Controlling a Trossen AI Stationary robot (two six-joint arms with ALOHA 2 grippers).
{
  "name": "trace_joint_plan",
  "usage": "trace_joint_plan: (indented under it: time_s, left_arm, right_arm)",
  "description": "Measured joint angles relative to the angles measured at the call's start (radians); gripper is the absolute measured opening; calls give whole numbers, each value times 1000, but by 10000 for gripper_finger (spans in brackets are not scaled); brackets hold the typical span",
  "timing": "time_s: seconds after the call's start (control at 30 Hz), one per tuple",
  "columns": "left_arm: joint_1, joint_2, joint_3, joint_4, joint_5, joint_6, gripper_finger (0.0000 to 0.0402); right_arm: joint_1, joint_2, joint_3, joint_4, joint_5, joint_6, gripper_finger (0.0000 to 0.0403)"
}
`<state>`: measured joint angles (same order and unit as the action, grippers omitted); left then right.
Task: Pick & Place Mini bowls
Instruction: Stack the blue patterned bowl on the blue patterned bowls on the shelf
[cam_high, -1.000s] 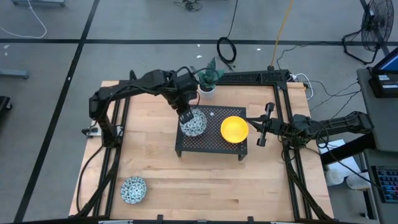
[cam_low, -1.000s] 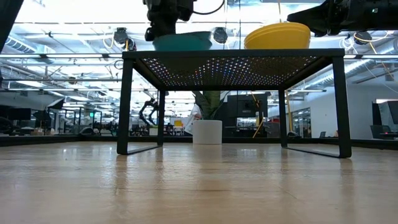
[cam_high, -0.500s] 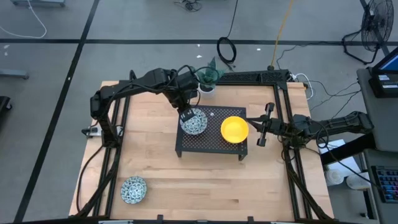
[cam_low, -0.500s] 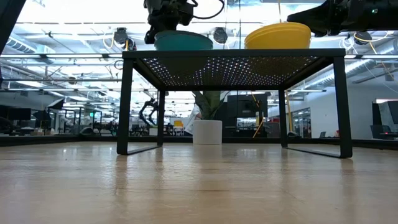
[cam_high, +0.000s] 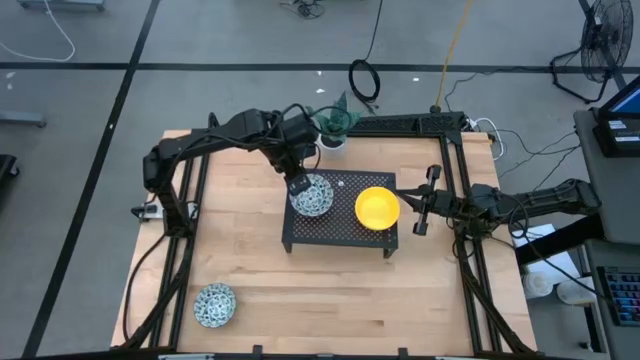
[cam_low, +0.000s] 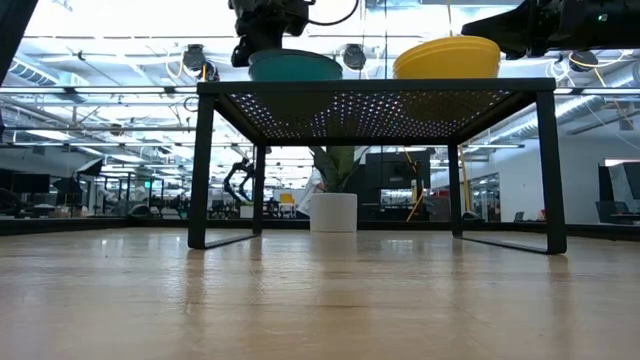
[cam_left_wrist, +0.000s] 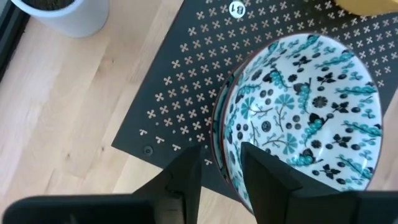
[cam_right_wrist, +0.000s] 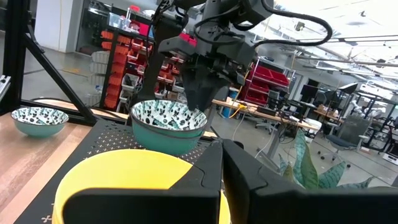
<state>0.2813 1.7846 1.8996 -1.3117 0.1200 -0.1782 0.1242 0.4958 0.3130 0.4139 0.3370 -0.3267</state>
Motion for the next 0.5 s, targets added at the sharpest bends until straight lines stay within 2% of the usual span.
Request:
trace_joint_plan:
  time_s: [0.33,0.5]
  left_arm:
    - [11,-47,1,-19,1,-12,115]
    - [8,-82,2,-34,10,-71,115]
  right_arm:
    - [0,0,0,0,0,0,0]
    - [0,0,0,1,0,0,0]
